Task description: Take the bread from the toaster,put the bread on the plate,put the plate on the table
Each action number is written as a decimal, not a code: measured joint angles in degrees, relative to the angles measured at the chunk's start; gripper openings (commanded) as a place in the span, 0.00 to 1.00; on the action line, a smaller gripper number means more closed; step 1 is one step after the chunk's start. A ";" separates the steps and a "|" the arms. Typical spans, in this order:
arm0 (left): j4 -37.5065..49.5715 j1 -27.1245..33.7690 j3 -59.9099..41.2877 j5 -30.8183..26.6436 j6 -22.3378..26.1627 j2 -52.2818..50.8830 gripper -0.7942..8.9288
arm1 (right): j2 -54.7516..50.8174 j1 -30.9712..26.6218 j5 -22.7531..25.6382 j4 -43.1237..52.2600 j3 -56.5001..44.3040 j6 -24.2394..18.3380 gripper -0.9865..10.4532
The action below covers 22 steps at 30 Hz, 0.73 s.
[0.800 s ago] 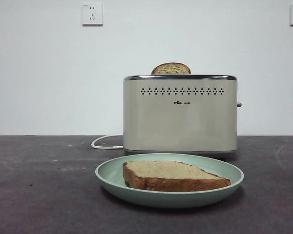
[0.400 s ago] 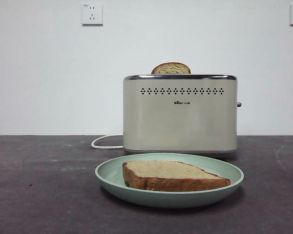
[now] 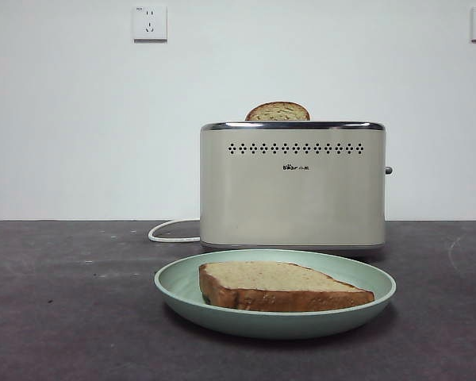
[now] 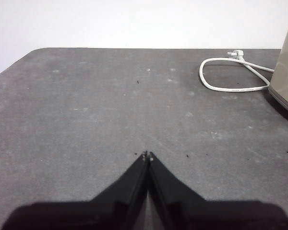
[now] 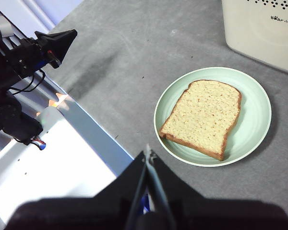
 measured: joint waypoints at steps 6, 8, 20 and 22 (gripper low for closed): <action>0.00 0.00 0.00 0.00 0.00 0.00 0.08 | 0.00 0.00 0.00 0.00 0.00 0.00 0.09; 0.00 0.00 0.00 0.00 0.00 0.00 0.08 | -0.57 -0.31 0.28 0.00 0.00 -0.39 0.09; 0.00 0.00 0.00 0.00 0.00 0.00 0.08 | -12.26 -22.25 3.41 8.63 -1.73 -8.57 0.09; 0.00 0.00 0.00 0.00 0.00 0.00 0.08 | -15.17 -24.46 3.39 12.31 -4.66 -8.57 0.09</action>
